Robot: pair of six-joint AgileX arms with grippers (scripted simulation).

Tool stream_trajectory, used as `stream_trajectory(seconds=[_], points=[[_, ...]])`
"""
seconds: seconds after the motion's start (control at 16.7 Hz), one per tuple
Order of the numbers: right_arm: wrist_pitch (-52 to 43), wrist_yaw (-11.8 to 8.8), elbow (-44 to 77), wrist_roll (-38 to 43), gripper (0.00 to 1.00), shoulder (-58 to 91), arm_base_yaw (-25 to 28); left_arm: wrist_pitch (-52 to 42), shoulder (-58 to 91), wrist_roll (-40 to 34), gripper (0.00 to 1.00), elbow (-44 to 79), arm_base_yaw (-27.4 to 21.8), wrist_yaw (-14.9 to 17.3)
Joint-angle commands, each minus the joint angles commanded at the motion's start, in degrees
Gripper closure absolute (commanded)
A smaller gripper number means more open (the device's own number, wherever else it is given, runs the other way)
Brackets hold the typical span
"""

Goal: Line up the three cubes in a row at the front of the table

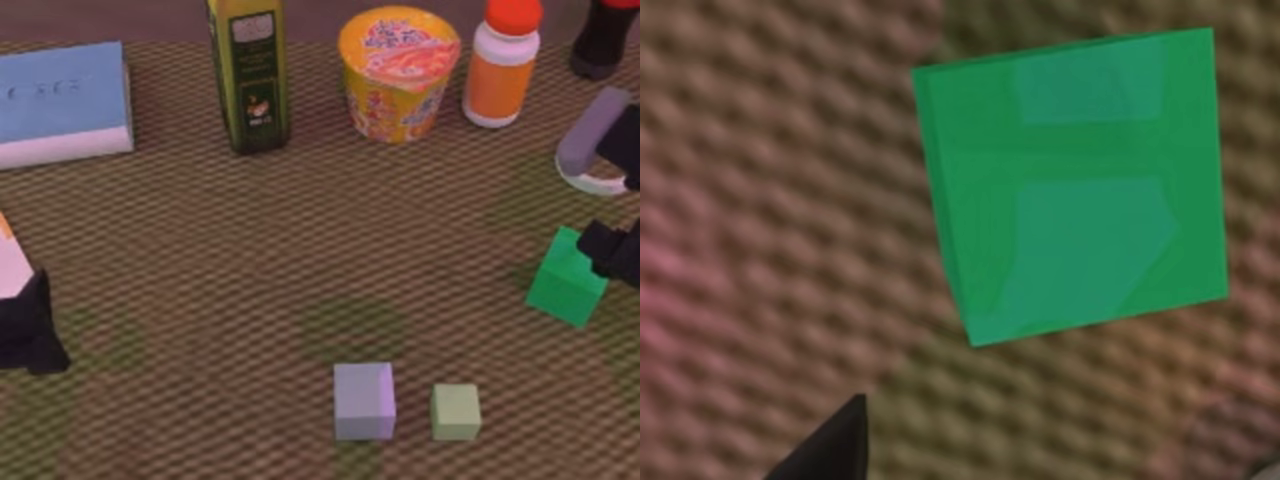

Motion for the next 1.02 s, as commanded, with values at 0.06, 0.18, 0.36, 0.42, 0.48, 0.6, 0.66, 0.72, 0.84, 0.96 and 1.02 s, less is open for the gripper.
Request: stream_trajectory(seconds=[0.06,0.18,0.36,0.42,0.48,0.6,0.66,0.72,0.84,0.96,1.02], points=[[-2.13,-0.02,3.1,-1.54,0.0,3.8,0.43,2.45,-3.42,2.73,0.0,-2.52,1.61,0.22],[-5.39,-0.09,8.06,-3.96,0.0,9.89,1.1,6.82,-9.25,7.59,0.0,-6.46,4.28,0.63],[-8.47,-0.2,13.06,-6.35,0.0,15.61,1.75,11.28,-15.37,12.52,0.0,-9.64,6.73,1.05],[-8.9,-0.22,13.8,-6.7,0.0,16.34,1.85,11.95,-16.33,13.27,0.0,-10.13,7.06,1.12],[-9.07,-0.23,14.09,-6.83,0.0,16.6,1.89,12.2,-16.71,13.55,0.0,-10.34,7.18,1.15],[-9.07,-0.23,14.09,-6.83,0.0,16.6,1.89,12.2,-16.71,13.55,0.0,-10.34,7.18,1.15],[-9.07,-0.23,14.09,-6.83,0.0,16.6,1.89,12.2,-16.71,13.55,0.0,-10.34,7.18,1.15],[-9.02,-0.22,14.07,-6.82,0.0,16.62,1.6,12.2,-16.71,13.55,0.0,-10.34,7.18,1.15],[-8.09,-0.22,13.39,-6.87,0.0,16.98,1.7,12.2,-16.71,13.55,0.0,-10.34,7.18,1.15],[-4.89,-0.23,11.32,-6.86,0.0,18.18,1.82,12.2,-16.71,13.55,0.0,-10.34,7.18,1.15],[-2.54,-0.22,9.99,-6.82,0.0,19.06,1.85,12.2,-16.71,13.55,0.0,-10.34,7.18,1.15]])
